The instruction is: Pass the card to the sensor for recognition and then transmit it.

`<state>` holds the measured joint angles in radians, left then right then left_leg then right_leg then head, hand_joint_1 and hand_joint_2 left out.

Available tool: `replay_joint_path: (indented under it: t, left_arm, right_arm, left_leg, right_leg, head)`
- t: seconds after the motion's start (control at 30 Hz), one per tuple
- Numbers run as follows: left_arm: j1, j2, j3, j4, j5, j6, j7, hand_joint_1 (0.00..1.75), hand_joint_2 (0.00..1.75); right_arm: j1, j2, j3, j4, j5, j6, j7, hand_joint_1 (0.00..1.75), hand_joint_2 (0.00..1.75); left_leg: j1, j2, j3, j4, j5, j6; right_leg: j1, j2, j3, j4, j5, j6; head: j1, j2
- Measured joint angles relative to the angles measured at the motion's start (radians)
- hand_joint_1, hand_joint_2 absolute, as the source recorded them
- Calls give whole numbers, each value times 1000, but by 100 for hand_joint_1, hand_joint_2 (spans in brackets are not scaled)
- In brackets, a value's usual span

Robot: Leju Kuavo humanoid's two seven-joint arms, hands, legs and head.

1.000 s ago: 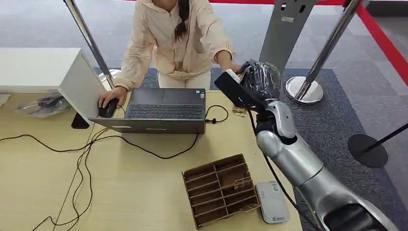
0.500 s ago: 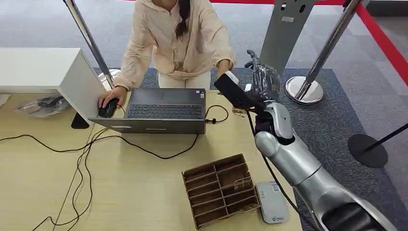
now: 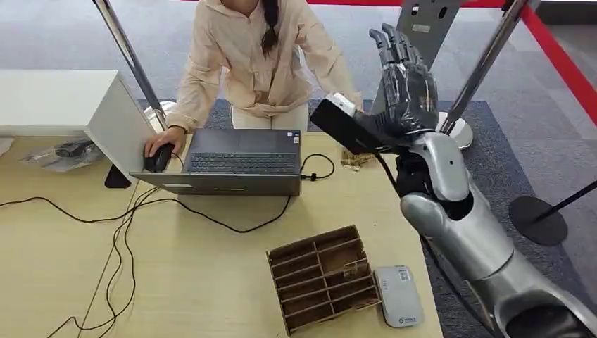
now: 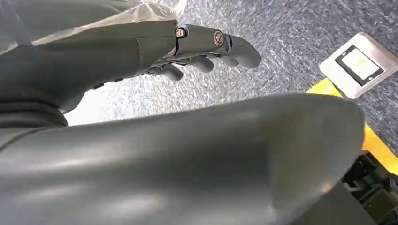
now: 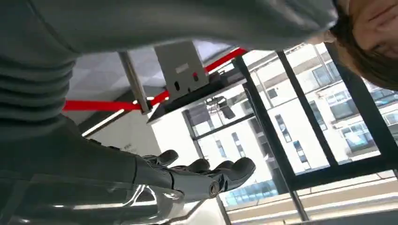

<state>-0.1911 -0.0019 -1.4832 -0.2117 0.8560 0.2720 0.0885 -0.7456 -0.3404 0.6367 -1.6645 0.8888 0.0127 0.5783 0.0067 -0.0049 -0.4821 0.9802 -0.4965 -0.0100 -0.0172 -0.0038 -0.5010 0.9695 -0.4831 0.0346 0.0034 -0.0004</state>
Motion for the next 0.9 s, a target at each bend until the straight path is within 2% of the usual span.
replay_joint_path:
  t: [0.1,0.2,0.23,0.4,0.53,0.67,0.9]
  left_arm:
    - [10,2,2,0,11,6,-11,0,0]
    - [22,2,5,0,28,14,-23,0,0]
    - [25,2,5,0,32,15,-24,0,0]
    - [31,2,16,0,51,19,-24,0,0]
    - [31,2,29,0,67,25,-24,0,0]
    - [32,2,36,0,76,29,-24,0,0]
    - [32,2,55,0,93,35,-29,0,0]
  right_arm:
    - [3,-55,-18,-86,-2,63,21,0,0]
    - [38,-132,-46,-172,0,103,30,0,0]
    - [58,-153,-58,-193,3,108,30,0,175]
    - [173,-248,-115,-289,43,129,15,0,175]
    - [286,-296,-165,-345,82,140,-13,0,175]
    - [376,-321,-199,-383,108,136,-26,0,175]
    - [501,-331,-261,-444,135,98,-35,0,175]
  left_leg:
    - [0,0,0,0,0,0]
    - [0,0,0,1,0,0]
    - [0,0,0,1,-1,1]
    - [0,0,0,1,-1,1]
    - [0,0,0,1,-1,1]
    - [0,0,0,0,-1,1]
    - [0,0,0,0,-1,1]
  right_leg:
    - [0,0,0,0,0,0]
    - [0,0,0,-1,0,0]
    - [0,0,0,-1,0,0]
    - [0,0,0,-1,0,0]
    - [0,0,0,-1,0,0]
    - [0,0,0,-1,0,0]
    - [0,0,0,-1,0,0]
  head:
    - [-1,0]
    - [0,0]
    - [0,0]
    - [-1,0]
    - [0,0]
    - [0,0]
    - [0,0]
